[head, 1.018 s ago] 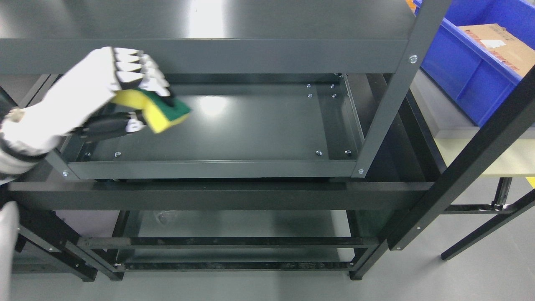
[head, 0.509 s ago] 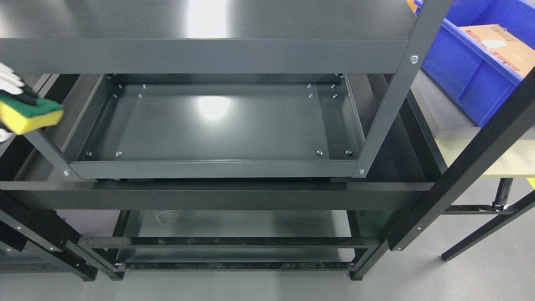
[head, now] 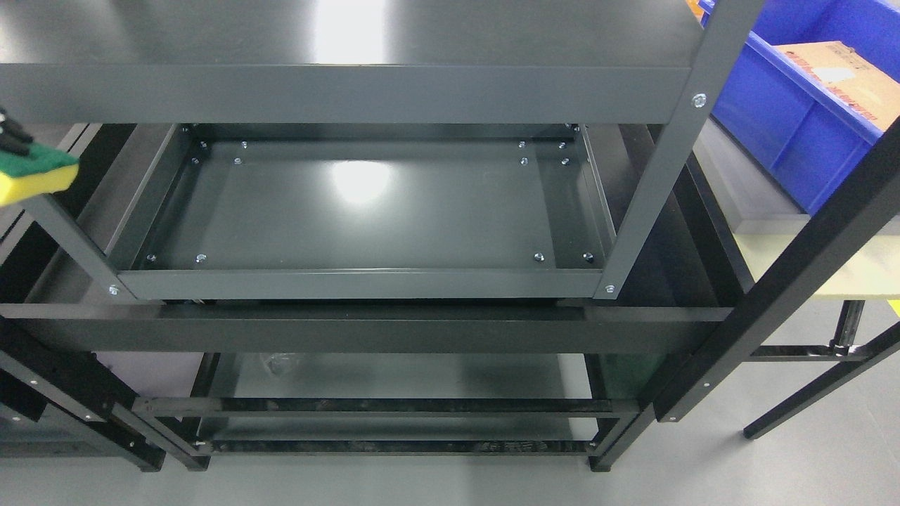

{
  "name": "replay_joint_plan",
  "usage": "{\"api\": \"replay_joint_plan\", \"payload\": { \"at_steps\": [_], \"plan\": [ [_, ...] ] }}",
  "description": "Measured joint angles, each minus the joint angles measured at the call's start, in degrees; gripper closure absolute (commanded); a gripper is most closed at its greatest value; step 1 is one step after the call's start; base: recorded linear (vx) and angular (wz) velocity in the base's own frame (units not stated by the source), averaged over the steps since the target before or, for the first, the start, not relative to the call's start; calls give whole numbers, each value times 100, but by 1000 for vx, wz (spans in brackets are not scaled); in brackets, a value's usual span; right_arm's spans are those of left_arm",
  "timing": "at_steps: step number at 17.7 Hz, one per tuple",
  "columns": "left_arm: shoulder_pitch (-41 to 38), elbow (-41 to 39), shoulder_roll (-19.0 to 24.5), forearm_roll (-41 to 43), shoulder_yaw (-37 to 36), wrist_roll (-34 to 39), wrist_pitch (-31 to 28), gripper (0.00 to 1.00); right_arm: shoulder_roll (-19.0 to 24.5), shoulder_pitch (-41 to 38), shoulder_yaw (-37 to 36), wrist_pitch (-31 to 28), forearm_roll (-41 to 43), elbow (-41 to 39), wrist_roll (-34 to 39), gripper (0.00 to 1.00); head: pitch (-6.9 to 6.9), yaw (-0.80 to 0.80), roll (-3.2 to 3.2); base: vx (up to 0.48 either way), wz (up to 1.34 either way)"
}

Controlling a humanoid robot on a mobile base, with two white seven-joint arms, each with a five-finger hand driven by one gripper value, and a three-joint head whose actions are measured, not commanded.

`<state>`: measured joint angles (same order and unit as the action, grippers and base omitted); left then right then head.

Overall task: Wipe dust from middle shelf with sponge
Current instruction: 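Sweep the sponge back across the shelf away from the robot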

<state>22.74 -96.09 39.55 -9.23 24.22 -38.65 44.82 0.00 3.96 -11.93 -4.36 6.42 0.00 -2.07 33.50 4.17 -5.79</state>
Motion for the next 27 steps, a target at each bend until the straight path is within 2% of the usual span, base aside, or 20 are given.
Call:
{"api": "replay_joint_plan", "payload": {
  "at_steps": [8, 11, 17, 22, 27],
  "plan": [
    [1200, -139, -788, 921, -1362, -28, 20, 100, 0, 0, 0, 0, 0, 0, 0, 0, 0, 0, 0, 0, 0],
    [1492, -171, -1261, 1360, -1848, -54, 21, 100, 0, 0, 0, 0, 0, 0, 0, 0, 0, 0, 0, 0, 0],
    [1904, -189, -2472, 2426, -2691, -291, 23, 100, 0, 0, 0, 0, 0, 0, 0, 0, 0, 0, 0, 0, 0],
    [2089, -159, -3064, 3254, -3255, 340, 32, 100, 0, 0, 0, 0, 0, 0, 0, 0, 0, 0, 0, 0, 0],
    [2129, -55, -3401, 3714, -3788, 876, 40, 100, 0, 0, 0, 0, 0, 0, 0, 0, 0, 0, 0, 0, 0]
  ]
}}
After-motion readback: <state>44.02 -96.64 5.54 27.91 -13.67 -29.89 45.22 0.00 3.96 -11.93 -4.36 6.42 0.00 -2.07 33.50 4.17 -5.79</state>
